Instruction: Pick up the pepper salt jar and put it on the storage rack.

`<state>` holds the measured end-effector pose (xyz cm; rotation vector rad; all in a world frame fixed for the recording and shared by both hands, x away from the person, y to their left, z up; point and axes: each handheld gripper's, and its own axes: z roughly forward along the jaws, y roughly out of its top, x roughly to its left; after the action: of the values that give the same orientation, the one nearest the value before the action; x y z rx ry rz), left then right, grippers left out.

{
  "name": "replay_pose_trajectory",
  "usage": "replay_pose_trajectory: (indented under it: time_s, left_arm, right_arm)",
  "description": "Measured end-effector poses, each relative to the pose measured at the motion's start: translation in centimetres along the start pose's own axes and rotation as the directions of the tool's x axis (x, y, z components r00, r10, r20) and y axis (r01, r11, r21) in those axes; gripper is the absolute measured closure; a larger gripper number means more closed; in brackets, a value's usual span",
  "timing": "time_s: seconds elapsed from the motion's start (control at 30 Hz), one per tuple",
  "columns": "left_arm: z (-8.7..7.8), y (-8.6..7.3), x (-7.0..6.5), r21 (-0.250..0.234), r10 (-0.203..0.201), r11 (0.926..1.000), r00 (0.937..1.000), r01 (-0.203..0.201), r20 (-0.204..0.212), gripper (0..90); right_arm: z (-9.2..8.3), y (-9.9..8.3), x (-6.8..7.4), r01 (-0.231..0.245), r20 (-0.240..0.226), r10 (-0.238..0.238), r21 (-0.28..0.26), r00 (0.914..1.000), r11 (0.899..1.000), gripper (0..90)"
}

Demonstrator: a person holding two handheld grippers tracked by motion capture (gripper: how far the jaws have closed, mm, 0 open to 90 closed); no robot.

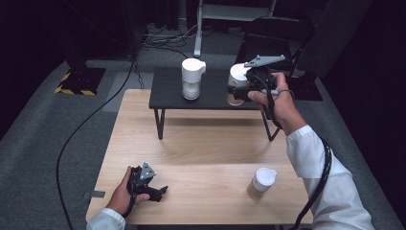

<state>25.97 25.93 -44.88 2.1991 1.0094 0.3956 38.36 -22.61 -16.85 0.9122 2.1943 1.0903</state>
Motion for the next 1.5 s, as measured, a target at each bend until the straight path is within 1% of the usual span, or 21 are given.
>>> replay_pose_trajectory:
  time_s: [0.17, 0.4, 0.6, 0.7, 0.9, 1.1, 1.2, 1.27, 1.43, 1.5]
  left_arm:
    - [0.0, 0.0, 0.0, -0.001, -0.002, 1.0, 1.0, 0.002, 0.0, 0.0]
    - [0.0, 0.0, 0.0, -0.001, -0.001, 1.0, 1.0, 0.001, -0.001, 0.0]
    - [0.0, 0.0, 0.0, -0.001, -0.001, 1.0, 1.0, 0.001, -0.001, 0.0]
    - [0.0, 0.0, 0.0, -0.001, 0.0, 1.0, 1.0, 0.0, -0.001, 0.0]
    - [0.0, 0.0, 0.0, -0.002, 0.001, 1.0, 1.0, -0.001, -0.002, 0.0]
    - [0.0, 0.0, 0.0, -0.002, 0.0, 1.0, 1.0, 0.0, -0.001, 0.0]
    - [0.0, 0.0, 0.0, -0.001, 0.001, 1.0, 1.0, -0.001, -0.001, 0.0]
    - [0.0, 0.0, 0.0, -0.001, 0.001, 1.0, 1.0, -0.001, -0.001, 0.0]
    - [0.0, 0.0, 0.0, -0.002, 0.0, 1.0, 1.0, 0.0, -0.001, 0.0]
    - [0.0, 0.0, 0.0, -0.001, 0.001, 1.0, 1.0, -0.001, -0.001, 0.0]
  right_arm:
    - [0.9, 0.3, -0.1, -0.008, 0.017, 0.007, 0.006, 0.9998, 1.0, 29.9]
    - [2.0, 0.4, -0.5, -0.034, 0.033, 0.033, 0.009, 0.9989, 0.999, 29.9]
    - [3.0, 0.7, -0.8, -0.059, 0.044, 0.059, 0.014, 0.9973, 0.998, 29.9]
    - [3.7, 0.7, -1.0, -0.077, 0.038, 0.076, 0.018, 0.9964, 0.997, 29.9]
    - [4.9, 1.0, -0.9, -0.076, 0.043, 0.075, 0.025, 0.9962, 0.997, 29.9]
    - [5.7, 1.1, -1.0, -0.088, 0.05, 0.086, 0.035, 0.995, 0.995, 29.9]
    - [6.0, 1.1, -1.1, -0.094, 0.054, 0.092, 0.037, 0.9943, 0.995, 29.9]
    - [6.1, 1.0, -1.3, -0.096, 0.044, 0.094, 0.038, 0.9945, 0.995, 29.8]
    - [6.3, 0.7, -1.5, -0.106, 0.041, 0.105, 0.037, 0.9937, 0.994, 29.9]
    - [6.3, 0.8, -1.6, -0.098, 0.037, 0.096, 0.04, 0.9947, 0.994, 29.8]
